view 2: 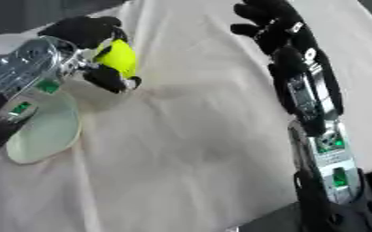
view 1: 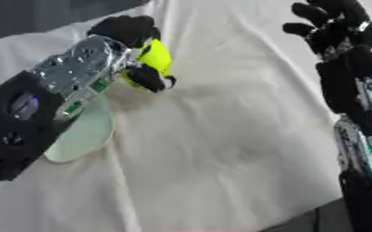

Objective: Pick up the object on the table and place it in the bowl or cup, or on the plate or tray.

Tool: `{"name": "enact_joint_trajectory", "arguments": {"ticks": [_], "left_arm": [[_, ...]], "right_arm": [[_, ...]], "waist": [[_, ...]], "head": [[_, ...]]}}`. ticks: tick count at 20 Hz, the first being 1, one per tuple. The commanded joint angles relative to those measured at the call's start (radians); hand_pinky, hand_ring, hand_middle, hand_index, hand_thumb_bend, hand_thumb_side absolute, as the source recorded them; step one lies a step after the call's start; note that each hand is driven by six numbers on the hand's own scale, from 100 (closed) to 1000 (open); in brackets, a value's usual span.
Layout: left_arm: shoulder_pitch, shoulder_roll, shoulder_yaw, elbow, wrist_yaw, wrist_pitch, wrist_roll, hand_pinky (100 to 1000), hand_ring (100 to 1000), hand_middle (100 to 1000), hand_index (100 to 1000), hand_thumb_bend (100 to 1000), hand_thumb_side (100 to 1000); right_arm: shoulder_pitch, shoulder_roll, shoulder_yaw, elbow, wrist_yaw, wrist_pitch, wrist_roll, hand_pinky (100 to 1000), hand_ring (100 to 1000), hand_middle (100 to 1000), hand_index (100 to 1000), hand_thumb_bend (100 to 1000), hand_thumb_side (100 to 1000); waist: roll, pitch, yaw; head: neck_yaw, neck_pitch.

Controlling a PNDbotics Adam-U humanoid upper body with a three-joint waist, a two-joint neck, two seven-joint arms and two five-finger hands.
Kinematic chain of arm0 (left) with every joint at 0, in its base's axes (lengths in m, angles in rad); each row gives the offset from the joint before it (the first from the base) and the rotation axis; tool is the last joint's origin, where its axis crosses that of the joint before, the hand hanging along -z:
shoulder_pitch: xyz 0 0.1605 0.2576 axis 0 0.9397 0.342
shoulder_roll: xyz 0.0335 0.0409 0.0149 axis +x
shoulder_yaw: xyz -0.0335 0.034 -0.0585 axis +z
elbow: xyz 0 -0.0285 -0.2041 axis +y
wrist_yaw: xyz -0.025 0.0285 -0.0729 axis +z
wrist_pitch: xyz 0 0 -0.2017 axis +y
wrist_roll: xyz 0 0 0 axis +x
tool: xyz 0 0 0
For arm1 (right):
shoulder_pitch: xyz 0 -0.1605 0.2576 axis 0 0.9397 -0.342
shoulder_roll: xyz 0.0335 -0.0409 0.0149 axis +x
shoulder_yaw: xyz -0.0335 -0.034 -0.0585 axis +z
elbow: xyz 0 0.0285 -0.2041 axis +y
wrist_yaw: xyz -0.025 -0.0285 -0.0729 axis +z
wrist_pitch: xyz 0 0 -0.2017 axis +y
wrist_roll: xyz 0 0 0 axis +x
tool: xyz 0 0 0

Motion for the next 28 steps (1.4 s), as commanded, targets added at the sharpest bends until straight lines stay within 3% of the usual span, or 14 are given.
{"name": "enact_joint_trajectory", "arguments": {"ticks": [1,12,20,28], "left_arm": [[-0.020,0.050,0.004,-0.069,0.027,0.174,-0.177,351,614,981,770,356,601],[0.009,0.127,-0.007,-0.246,0.125,0.195,-0.177,359,614,986,771,363,611],[0.038,0.151,-0.006,-0.257,0.135,0.209,-0.177,359,612,995,769,368,616],[0.052,0.157,-0.015,-0.242,0.139,0.214,-0.177,360,614,1000,769,361,619]], "right_arm": [[0.003,-0.012,-0.003,-0.005,0.002,-0.001,0.005,853,921,921,982,100,820],[0.026,-0.012,0.000,0.013,0.005,-0.005,0.014,854,921,921,983,100,816],[0.028,-0.010,0.000,0.022,0.003,-0.014,0.018,852,920,921,982,100,811],[0.028,-0.008,-0.001,0.031,0.003,-0.024,0.019,851,920,921,982,100,807]], "waist": [[-0.016,-0.033,0.014],[-0.043,-0.055,0.093],[-0.070,-0.056,0.129],[-0.089,-0.057,0.140]], "head": [[-0.015,0.006],[-0.017,0.023],[0.010,0.038],[0.028,0.054]]}}
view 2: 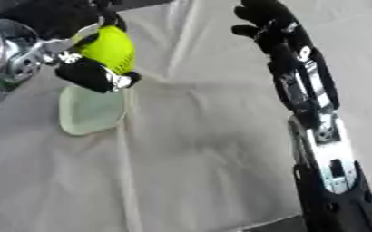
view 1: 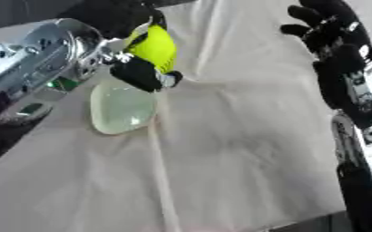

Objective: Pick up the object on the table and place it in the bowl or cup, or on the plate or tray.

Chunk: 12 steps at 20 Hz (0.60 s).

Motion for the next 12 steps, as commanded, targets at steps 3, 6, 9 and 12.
{"name": "enact_joint_trajectory", "arguments": {"ticks": [3,6,9,12], "left_arm": [[-0.004,0.033,-0.003,0.003,0.010,0.198,-0.192,363,618,1000,770,358,620],[0.003,0.035,-0.007,0.016,0.010,0.198,-0.192,364,621,1000,771,356,620],[0.008,0.037,-0.011,0.025,0.010,0.198,-0.192,366,623,1000,771,353,621],[0.014,0.038,-0.017,0.034,0.012,0.196,-0.192,369,626,1000,772,350,622]], "right_arm": [[-0.006,-0.007,-0.002,-0.005,0.003,-0.008,0.001,852,920,921,982,100,807],[-0.006,-0.007,-0.002,-0.004,0.002,-0.009,0.001,852,920,921,982,100,806],[-0.005,-0.007,-0.003,-0.003,0.002,-0.010,0.002,852,920,921,982,100,806],[-0.005,-0.006,-0.003,-0.002,0.002,-0.011,0.003,852,920,921,982,100,806]], "waist": [[-0.010,-0.024,0.005],[-0.013,-0.023,0.007],[-0.017,-0.023,0.009],[-0.019,-0.023,0.012]], "head": [[0.015,0.007],[0.018,0.007],[0.022,0.008],[0.027,0.010]]}}
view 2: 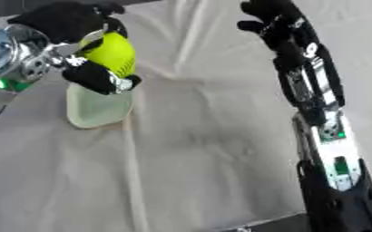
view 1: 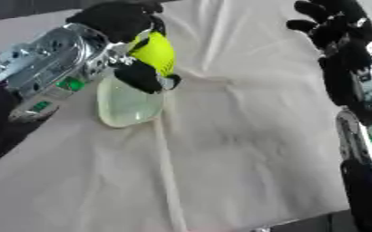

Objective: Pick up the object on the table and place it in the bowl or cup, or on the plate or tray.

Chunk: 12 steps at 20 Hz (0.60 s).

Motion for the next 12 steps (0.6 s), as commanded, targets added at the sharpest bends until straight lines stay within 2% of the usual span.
{"name": "enact_joint_trajectory", "arguments": {"ticks": [1,12], "left_arm": [[-0.006,0.034,0.003,0.001,0.009,0.196,-0.192,369,626,1000,772,350,622],[0.011,0.039,-0.008,0.033,0.011,0.193,-0.192,380,637,1000,773,336,629]], "right_arm": [[-0.005,-0.006,-0.003,-0.007,0.002,-0.005,0.001,852,920,921,982,100,806],[-0.002,-0.004,-0.004,-0.003,0.003,-0.008,0.002,852,921,922,983,100,805]], "waist": [[-0.007,-0.024,0.003],[-0.019,-0.026,0.019]], "head": [[0.012,0.001],[0.025,0.007]]}}
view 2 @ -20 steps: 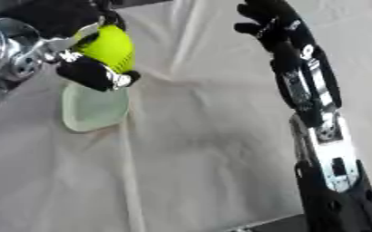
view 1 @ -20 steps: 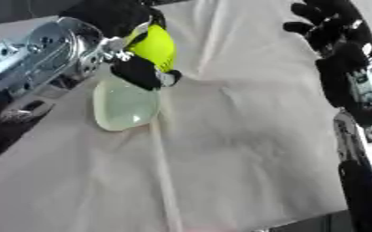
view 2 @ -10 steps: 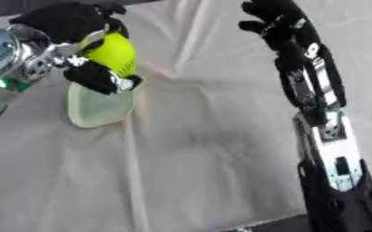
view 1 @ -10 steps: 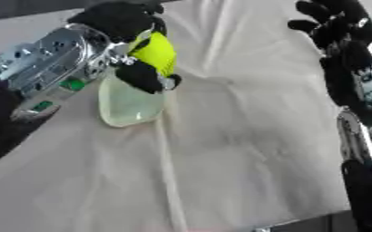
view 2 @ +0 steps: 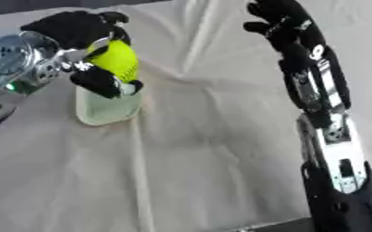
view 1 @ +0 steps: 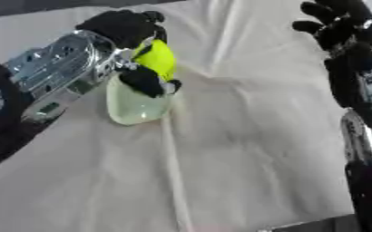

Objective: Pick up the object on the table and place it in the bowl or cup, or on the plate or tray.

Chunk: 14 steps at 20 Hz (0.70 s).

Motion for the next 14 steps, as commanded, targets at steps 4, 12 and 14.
{"name": "enact_joint_trajectory", "arguments": {"ticks": [4,12,14], "left_arm": [[-0.001,0.036,0.002,0.011,0.010,0.191,-0.192,386,642,1000,774,333,632],[0.004,0.035,-0.002,0.020,0.011,0.190,-0.192,393,648,1000,776,339,637],[0.002,0.033,-0.003,0.019,0.012,0.189,-0.192,397,649,1000,776,341,638]], "right_arm": [[-0.005,-0.004,-0.004,-0.006,0.002,-0.004,0.002,853,921,922,983,100,805],[-0.007,-0.004,-0.003,-0.003,0.001,-0.008,0.006,852,921,922,983,100,802],[-0.008,-0.004,-0.003,-0.002,0.001,-0.009,0.007,852,921,922,983,100,802]], "waist": [[-0.012,-0.026,0.012],[-0.018,-0.025,0.019],[-0.018,-0.024,0.018]], "head": [[0.016,0.008],[0.018,0.008],[0.017,0.008]]}}
